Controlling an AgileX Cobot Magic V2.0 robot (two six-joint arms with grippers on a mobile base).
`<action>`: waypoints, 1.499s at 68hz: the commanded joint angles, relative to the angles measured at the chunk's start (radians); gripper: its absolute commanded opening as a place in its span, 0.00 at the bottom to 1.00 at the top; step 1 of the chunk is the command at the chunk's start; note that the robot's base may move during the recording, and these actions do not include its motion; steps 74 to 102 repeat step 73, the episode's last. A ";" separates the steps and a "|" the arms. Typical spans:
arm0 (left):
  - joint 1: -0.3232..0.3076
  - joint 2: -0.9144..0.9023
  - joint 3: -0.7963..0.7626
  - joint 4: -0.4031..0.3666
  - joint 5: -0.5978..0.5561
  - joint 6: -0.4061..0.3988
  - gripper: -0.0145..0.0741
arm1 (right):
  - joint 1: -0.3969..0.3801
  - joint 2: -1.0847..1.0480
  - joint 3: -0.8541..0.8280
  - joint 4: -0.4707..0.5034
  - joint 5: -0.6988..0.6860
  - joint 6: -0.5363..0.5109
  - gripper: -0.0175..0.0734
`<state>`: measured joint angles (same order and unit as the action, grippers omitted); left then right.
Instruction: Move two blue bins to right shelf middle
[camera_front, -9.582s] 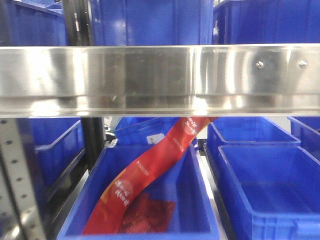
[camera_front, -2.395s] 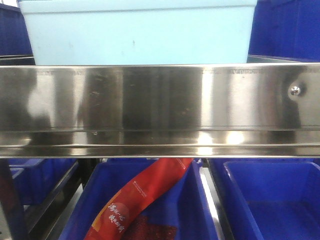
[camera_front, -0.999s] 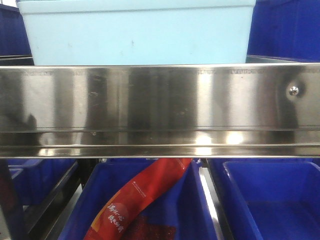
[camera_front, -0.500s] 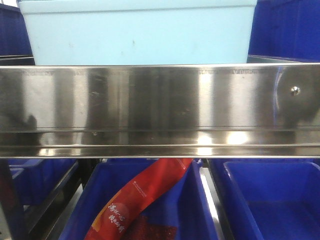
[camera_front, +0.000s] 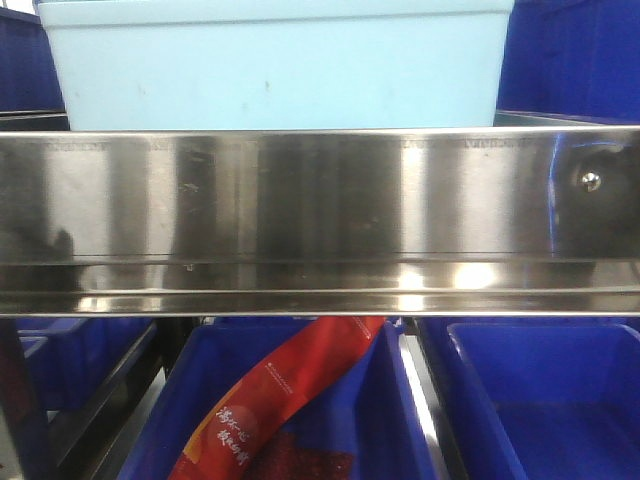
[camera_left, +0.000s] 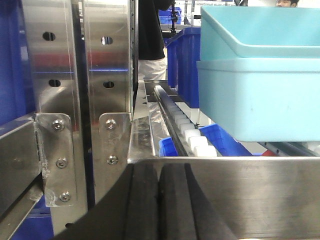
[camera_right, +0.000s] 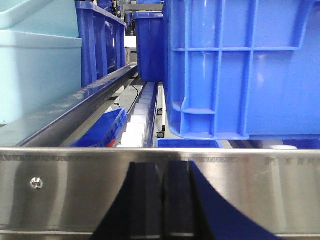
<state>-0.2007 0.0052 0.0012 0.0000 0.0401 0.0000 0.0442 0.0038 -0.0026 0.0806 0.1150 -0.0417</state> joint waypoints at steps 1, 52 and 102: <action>-0.005 -0.005 -0.001 0.000 -0.023 -0.007 0.04 | -0.005 -0.004 0.003 0.008 -0.017 -0.008 0.01; -0.005 -0.005 -0.001 0.000 -0.023 -0.007 0.04 | -0.005 -0.004 0.003 0.008 -0.017 -0.008 0.01; -0.005 -0.005 -0.001 0.000 -0.023 -0.007 0.04 | -0.005 -0.004 0.003 0.008 -0.017 -0.008 0.01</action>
